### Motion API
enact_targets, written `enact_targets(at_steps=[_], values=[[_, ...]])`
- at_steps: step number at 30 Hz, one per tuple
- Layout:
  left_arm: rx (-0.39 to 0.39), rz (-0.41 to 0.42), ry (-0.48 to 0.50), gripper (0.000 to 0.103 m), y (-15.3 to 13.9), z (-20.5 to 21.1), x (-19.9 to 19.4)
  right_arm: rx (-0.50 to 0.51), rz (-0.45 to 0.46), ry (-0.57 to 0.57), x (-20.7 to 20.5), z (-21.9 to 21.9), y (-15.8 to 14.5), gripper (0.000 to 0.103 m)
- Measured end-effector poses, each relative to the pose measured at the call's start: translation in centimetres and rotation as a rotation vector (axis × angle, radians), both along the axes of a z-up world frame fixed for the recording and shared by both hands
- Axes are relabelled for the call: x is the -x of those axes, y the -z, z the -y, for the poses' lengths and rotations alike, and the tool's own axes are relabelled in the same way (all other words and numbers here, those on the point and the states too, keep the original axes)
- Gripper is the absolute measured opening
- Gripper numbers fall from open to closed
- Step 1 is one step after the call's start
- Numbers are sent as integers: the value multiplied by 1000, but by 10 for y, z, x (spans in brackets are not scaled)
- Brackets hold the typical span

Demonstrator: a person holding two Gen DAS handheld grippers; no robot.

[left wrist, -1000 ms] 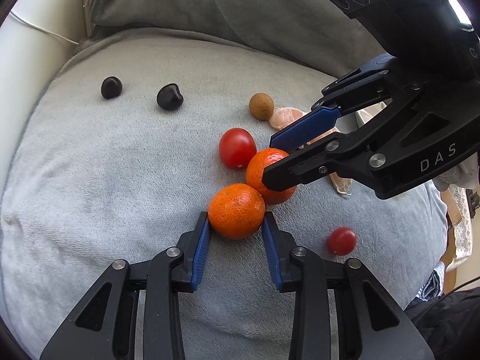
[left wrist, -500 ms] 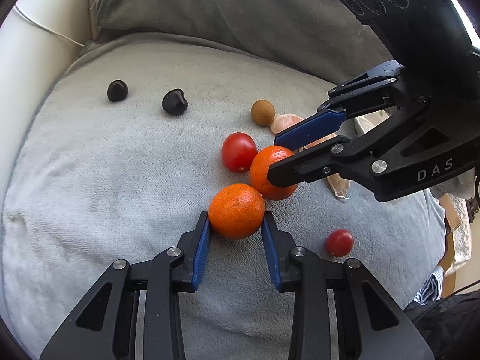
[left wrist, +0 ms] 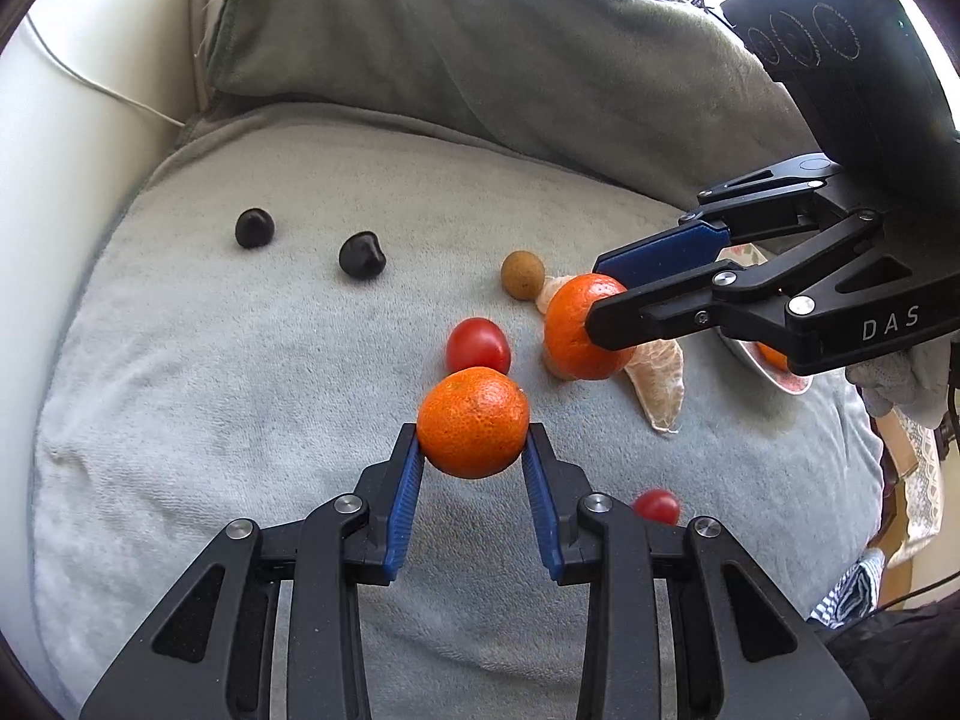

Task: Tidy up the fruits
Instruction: 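Carry both mandarins into the floral bowl with the left and right tools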

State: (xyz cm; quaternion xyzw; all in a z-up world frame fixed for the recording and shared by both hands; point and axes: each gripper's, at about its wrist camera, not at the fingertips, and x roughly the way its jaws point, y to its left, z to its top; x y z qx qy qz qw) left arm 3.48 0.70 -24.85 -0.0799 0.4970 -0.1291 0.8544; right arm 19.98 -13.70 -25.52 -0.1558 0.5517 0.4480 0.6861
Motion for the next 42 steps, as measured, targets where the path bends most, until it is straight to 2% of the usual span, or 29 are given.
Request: enact_targets(at_steps=[11, 21, 32, 42], values=[[-14, 33, 47, 32, -19, 18, -4, -35, 43, 84, -2, 35, -20, 34], [-14, 60, 125, 32, -30, 57, -18, -50, 74, 200, -6, 91, -38, 34], [0, 78, 202, 32, -41, 101, -27, -48, 97, 330, -4, 149, -44, 34], [21, 71, 264, 32, -40, 140, -37, -25, 109, 456, -17, 196, -36, 34]])
